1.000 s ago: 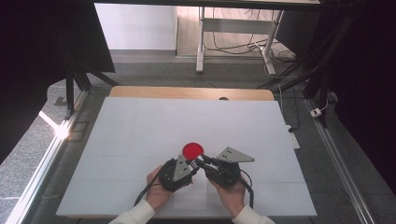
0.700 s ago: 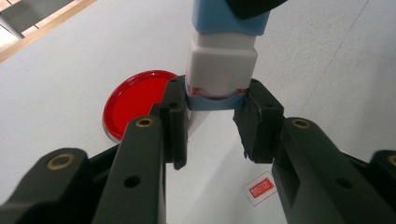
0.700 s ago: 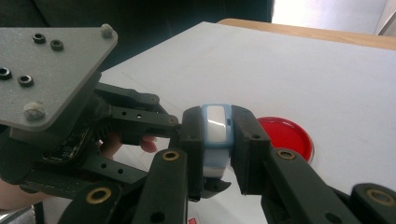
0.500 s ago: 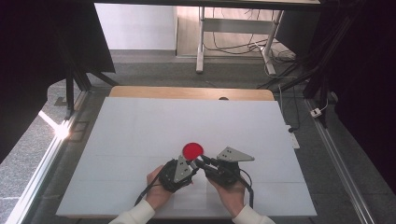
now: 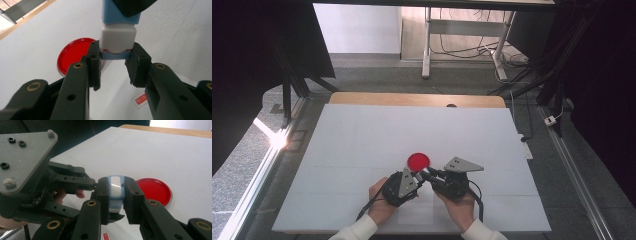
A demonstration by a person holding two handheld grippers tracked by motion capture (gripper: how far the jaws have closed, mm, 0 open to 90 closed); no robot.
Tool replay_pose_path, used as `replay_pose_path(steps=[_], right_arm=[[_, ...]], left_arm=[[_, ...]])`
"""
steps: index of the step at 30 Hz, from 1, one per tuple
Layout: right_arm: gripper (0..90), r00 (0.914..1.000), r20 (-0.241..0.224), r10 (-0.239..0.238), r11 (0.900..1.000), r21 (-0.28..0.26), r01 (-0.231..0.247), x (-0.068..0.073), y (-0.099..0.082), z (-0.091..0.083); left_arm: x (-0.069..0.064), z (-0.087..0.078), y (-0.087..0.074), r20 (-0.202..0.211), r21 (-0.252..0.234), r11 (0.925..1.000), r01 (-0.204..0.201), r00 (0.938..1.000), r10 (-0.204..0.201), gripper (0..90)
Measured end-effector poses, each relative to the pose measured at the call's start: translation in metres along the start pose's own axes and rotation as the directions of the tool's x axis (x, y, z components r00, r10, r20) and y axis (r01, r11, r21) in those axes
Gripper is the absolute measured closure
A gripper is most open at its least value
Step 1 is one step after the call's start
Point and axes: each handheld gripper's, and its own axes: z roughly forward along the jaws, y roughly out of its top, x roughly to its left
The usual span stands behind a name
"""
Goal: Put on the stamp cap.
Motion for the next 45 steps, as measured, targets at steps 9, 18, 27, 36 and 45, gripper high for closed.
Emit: replay_pose_path(steps=[9, 18, 27, 36, 45], right_arm=[[75.4, 0.9996, -0.021, 0.019, 0.9992, 0.035, -0.019, -0.003, 0.001, 0.003], [75.3, 0.9993, -0.030, 0.022, 0.9996, 0.020, -0.021, -0.005, 0.001, 0.001], [75.2, 0.9995, -0.031, -0.006, 1.0000, 0.004, 0.006, -0.004, 0.001, 0.000], [75.1, 0.9994, -0.034, -0.007, 0.9998, -0.019, 0.006, -0.005, 0.002, -0.002], [75.1, 0.9991, -0.036, -0.024, 0.9994, -0.025, 0.023, -0.009, 0.004, -0.006]], left_arm=[[-0.003, 0.000, 0.001, -0.014, 0.008, 0.9998, -0.019, 0.9997, 0.019, 65.6], [-0.001, 0.000, -0.001, -0.023, -0.001, 0.9999, -0.016, 0.9996, 0.016, 65.3], [0.001, 0.000, -0.002, -0.012, -0.006, 1.0000, 0.005, 0.9999, -0.005, 63.5], [0.005, 0.001, -0.003, 0.021, 0.007, 0.9989, 0.046, 0.9987, -0.046, 47.7], [0.013, -0.005, -0.006, 0.091, 0.026, 0.9928, 0.117, 0.9888, -0.118, 35.5]])
